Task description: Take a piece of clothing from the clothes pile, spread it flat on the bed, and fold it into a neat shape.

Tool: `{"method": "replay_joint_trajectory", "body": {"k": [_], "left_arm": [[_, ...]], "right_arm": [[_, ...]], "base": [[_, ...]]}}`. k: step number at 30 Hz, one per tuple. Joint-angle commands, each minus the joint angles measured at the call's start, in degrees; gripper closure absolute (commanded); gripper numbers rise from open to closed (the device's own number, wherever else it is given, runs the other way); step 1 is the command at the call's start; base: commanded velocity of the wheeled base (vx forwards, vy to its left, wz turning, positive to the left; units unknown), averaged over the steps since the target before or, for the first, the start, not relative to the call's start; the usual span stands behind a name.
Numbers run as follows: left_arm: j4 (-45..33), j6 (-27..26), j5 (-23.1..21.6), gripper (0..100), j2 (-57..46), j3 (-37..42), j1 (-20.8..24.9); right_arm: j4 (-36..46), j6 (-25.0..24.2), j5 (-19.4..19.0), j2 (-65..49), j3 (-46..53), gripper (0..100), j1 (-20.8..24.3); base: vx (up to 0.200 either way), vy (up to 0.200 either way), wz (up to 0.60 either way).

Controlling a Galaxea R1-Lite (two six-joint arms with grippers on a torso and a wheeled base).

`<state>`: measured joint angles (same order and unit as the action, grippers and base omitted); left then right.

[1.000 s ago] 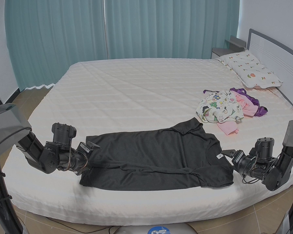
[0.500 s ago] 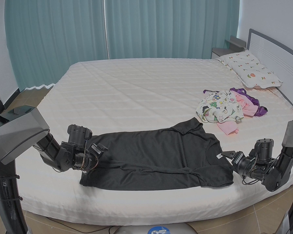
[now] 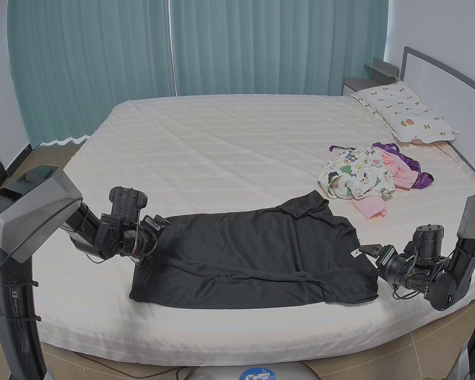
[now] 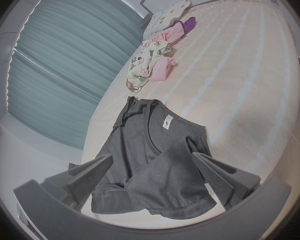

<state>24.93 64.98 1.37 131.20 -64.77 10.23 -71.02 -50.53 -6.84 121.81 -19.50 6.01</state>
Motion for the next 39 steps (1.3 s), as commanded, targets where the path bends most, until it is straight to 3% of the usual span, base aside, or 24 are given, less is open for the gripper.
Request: {"method": "replay_joint_trajectory", "body": {"k": [1, 8, 12, 15, 16, 17, 20, 28, 39], "left_arm": [[1.79, 0.15, 2.50, 0, 1.26, -3.52, -3.02], [1.61, -0.46, 1.71, 0, 1.70, -3.00, -5.04], [1.00, -2.93, -0.93, 0, 0.64, -1.15, -5.04], [-0.58, -6.53, -3.91, 0, -0.94, 0.87, -5.04], [-0.94, -10.04, -6.02, 0, -1.73, 2.37, -5.04], [-0.94, -10.04, -6.02, 0, -1.73, 2.37, -5.04], [-0.85, -18.66, -6.99, 0, -1.73, 3.60, -5.13], [-0.50, -31.84, -10.24, 0, -1.20, 4.39, -4.78], [-0.94, -37.29, -12.18, 0, -1.12, 4.30, -3.55]], "right_arm": [[0.01, -0.01, -0.10, 0.18, -0.27, 0, -0.03], [-0.08, -0.01, -0.10, 0.18, -0.09, 0, -0.03], [-0.08, -0.01, -0.10, 0.62, -0.01, 0, 0.14], [-0.08, 0.08, -0.10, 0.89, 0.08, 0, 0.14], [-0.08, 0.08, -0.10, 0.89, 0.17, 0, 0.14], [-0.08, 0.08, -0.10, 0.89, 0.17, 0, 0.14], [-0.08, 0.08, -0.19, 0.89, 0.17, 0, 0.23], [-0.08, 0.17, -0.28, 1.15, 0.26, 0, 0.32], [-0.08, 0.26, -0.37, 1.77, 0.08, 0, 0.32]], "base": [[0.000, 0.000, 0.00], [0.000, 0.000, 0.00], [0.000, 0.000, 0.00], [0.000, 0.000, 0.00], [0.000, 0.000, 0.00], [0.000, 0.000, 0.00], [0.000, 0.000, 0.00], [0.000, 0.000, 0.00], [0.000, 0.000, 0.00]]}}
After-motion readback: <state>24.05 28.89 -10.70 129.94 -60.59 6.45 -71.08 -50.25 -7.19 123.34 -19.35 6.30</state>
